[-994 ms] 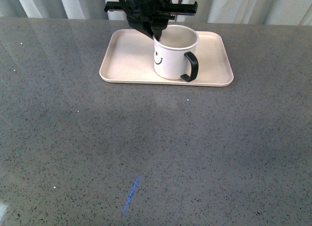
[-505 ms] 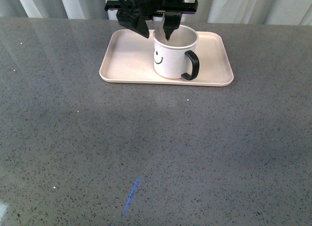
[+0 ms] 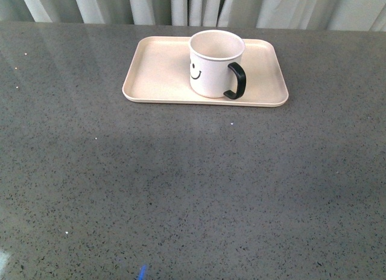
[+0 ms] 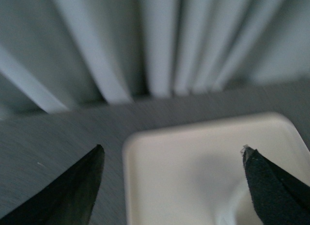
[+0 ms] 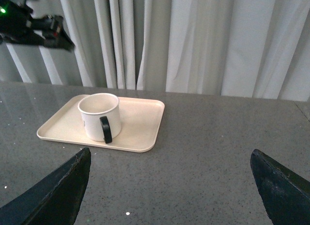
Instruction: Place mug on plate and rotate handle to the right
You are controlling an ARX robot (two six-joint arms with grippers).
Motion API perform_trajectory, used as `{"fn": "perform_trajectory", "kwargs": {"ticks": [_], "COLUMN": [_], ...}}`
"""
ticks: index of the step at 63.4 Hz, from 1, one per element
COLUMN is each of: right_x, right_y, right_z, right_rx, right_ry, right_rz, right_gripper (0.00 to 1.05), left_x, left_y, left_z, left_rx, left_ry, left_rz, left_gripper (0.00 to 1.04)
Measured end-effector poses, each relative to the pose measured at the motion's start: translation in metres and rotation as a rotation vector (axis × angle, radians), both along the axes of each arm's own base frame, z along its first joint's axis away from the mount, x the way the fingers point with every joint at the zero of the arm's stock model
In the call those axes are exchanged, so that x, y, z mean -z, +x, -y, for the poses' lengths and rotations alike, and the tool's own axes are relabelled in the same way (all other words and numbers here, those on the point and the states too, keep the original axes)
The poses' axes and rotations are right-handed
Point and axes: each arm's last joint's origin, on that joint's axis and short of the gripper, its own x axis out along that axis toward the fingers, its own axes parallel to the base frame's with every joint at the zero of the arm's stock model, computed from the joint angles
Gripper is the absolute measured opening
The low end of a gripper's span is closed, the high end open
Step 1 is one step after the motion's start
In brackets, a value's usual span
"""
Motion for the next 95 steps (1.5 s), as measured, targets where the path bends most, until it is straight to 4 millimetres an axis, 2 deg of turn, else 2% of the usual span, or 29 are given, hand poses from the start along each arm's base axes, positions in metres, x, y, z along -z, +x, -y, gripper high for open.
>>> {"fn": "perform_trajectory", "kwargs": {"ticks": [5,10,17,28,38,50,67,73,95], "right_x": [0.0,0.0,0.0,0.0,0.0,0.0,0.0,0.0,0.0], "right_y": [0.0,0.0,0.0,0.0,0.0,0.0,0.0,0.0,0.0], "right_z": [0.0,0.0,0.0,0.0,0.0,0.0,0.0,0.0,0.0], "right_rx": [0.001,0.001,0.0,0.001,0.0,0.0,0.0,0.001,0.0], "right_ry": [0.0,0.0,0.0,0.0,0.0,0.0,0.0,0.0,0.0], "right_rz": [0.0,0.0,0.0,0.0,0.0,0.0,0.0,0.0,0.0], "right_gripper": [0.96,0.96,0.96,0.96,0.96,0.96,0.96,0.96,0.96], "left_x": [-0.001,0.007,0.029,0.052,0.06,0.068,0.076,0.085,0.085], "left_y": [-0.029,-0.061,-0.1,-0.149,-0.185,-0.217,-0.255,-0.267,-0.303], "left_z": [-0.03,-0.057,-0.082,-0.106,-0.121,-0.134,-0.147,-0.155,-0.155], "left_rx": [-0.108,-0.137,-0.138,-0.126,-0.126,-0.129,-0.121,-0.135,-0.13], "left_ry": [-0.05,-0.079,-0.075,-0.065,-0.061,-0.06,-0.061,-0.059,-0.058], "left_rz": [0.215,0.313,0.314,0.276,0.278,0.272,0.271,0.274,0.272], "left_gripper": [0.64,0.5,0.3,0.01,0.01,0.01,0.01,0.01,0.01]}}
